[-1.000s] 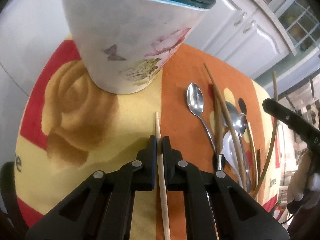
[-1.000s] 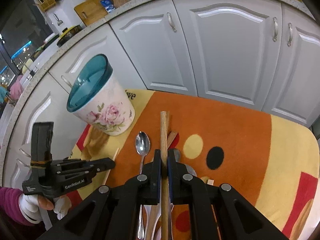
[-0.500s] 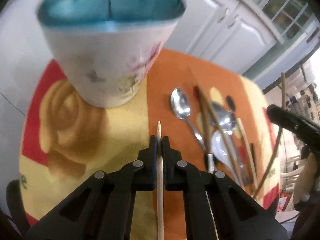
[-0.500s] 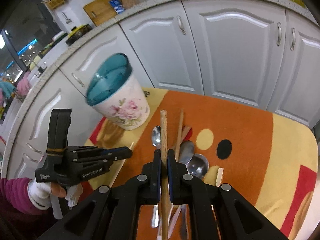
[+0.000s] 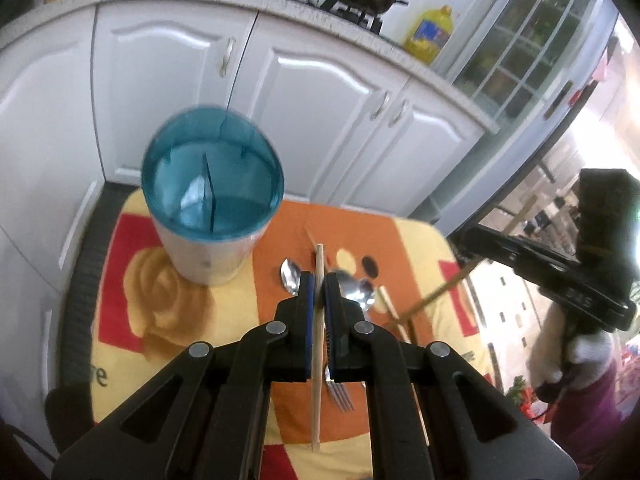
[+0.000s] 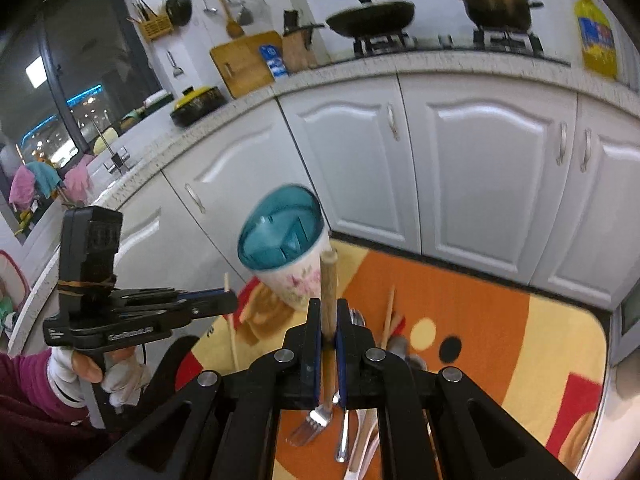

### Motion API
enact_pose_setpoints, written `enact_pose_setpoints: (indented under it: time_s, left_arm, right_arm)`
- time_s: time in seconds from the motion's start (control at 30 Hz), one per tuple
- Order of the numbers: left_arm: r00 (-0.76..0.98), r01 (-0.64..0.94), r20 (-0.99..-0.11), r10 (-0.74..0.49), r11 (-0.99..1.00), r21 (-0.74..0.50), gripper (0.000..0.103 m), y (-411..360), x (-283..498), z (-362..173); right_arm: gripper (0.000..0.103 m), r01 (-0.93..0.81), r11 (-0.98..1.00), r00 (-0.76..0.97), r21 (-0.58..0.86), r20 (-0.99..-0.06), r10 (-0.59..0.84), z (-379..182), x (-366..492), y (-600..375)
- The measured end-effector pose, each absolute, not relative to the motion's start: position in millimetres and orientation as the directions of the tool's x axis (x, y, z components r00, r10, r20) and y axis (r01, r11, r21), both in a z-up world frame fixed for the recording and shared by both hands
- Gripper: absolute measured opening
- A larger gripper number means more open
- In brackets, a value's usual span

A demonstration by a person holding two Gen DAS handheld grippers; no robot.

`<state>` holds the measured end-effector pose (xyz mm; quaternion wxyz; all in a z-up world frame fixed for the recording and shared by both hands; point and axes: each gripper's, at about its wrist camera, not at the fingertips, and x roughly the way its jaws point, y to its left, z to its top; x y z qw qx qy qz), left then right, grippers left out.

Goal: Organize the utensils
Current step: 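Lift the chopstick with the right tool into the holder while the left tool carries its chopstick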

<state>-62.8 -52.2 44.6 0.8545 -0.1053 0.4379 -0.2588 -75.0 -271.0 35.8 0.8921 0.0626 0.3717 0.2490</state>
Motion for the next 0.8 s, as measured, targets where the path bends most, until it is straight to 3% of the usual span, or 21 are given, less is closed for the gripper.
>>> enact_pose_setpoints:
  time_s: [0.27,0.5,0.8]
  left_arm:
    - [0.568,0.365,-0.609,-0.553,0.833,-0.416,0.003,-29.1,-52.5,107.6]
    - [0.736,0.316,-0.504,-0.452,0.888,-0.334,0.003,-0.5,-17.1,169.6]
    - [0.818,0.208,-0.489,-0.303,0.948,-0.24,0.003,1.7,52.1,163.9]
  right_arm:
    - [0.005,-0.437,0.868,0.671,0.235,-0.557,0.489,89.4,-53.5,-250.5]
    - [0.005,-0.465,0.87,0.715,0.163,-0.509,0.478,125.0,-21.1,-217.9]
    - [0.005,-0.46,0.877,0.725,0.14,-0.511,0.462,130.1,29.1,-190.1]
